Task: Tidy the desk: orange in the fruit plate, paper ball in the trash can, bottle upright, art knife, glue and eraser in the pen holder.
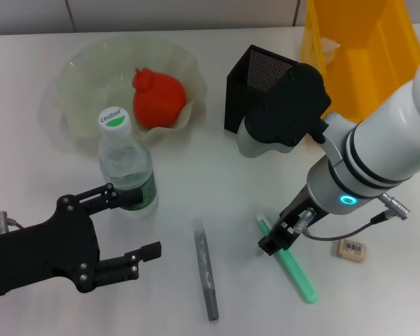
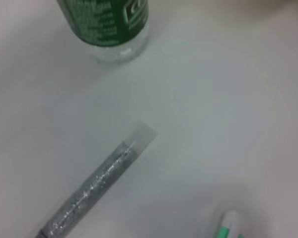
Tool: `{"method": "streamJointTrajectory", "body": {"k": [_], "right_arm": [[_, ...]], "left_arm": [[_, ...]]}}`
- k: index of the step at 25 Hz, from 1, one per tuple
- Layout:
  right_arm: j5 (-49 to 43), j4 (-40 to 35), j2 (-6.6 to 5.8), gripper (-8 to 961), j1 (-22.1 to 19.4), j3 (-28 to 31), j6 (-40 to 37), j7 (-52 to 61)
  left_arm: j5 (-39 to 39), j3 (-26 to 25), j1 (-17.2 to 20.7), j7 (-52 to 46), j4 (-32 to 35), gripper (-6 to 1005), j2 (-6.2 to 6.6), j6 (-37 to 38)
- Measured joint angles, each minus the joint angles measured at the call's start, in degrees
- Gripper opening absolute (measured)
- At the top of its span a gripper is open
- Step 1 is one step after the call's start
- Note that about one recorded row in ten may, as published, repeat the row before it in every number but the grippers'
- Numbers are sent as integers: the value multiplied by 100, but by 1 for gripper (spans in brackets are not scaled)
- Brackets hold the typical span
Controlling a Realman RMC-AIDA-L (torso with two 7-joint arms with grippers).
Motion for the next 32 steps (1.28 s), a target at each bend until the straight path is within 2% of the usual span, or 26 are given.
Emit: {"method": "streamJointTrajectory", "body": {"k": [1, 6, 18, 23, 25, 26, 27, 29, 30, 31, 32], "right_arm": [[47, 80, 2, 676, 25, -5, 29, 2], [147, 177, 2, 437, 73, -18, 85, 1], [293, 354, 1, 198, 166, -43, 130, -12], [293, 55, -6, 168, 38, 93, 123, -26], [277, -308, -24, 162, -119, 345, 100, -47], [257, -848, -44, 162, -372, 862, 114, -186], [257, -848, -44, 161, -372, 862, 114, -186], [365, -1397, -45, 161, -699, 1449, 276, -475], [585, -1679, -40, 163, -915, 1779, 470, -711], [1247, -2064, -31, 166, -1330, 2240, 1057, -1302], [1686, -2166, -27, 168, -1548, 2439, 1446, -1695]], "left_arm": [[-1, 1, -1, 1, -1, 769, 0, 4], [-3, 1, -3, 8, -4, 768, 0, 8], [-8, -1, -3, 13, -25, 768, 5, 19], [-8, -2, -3, 13, -18, 767, 9, 80], [-9, -1, -3, 12, -14, 767, 9, 119], [-8, 19, -2, 6, -14, 767, 10, 129], [-8, 19, -2, 6, -14, 767, 10, 129], [-8, 43, -3, -10, -16, 767, 9, 136], [-7, 49, -2, -17, -18, 767, 9, 141], [-7, 56, -3, -20, -22, 767, 9, 148], [-7, 56, -3, -20, -22, 767, 9, 148]]}}
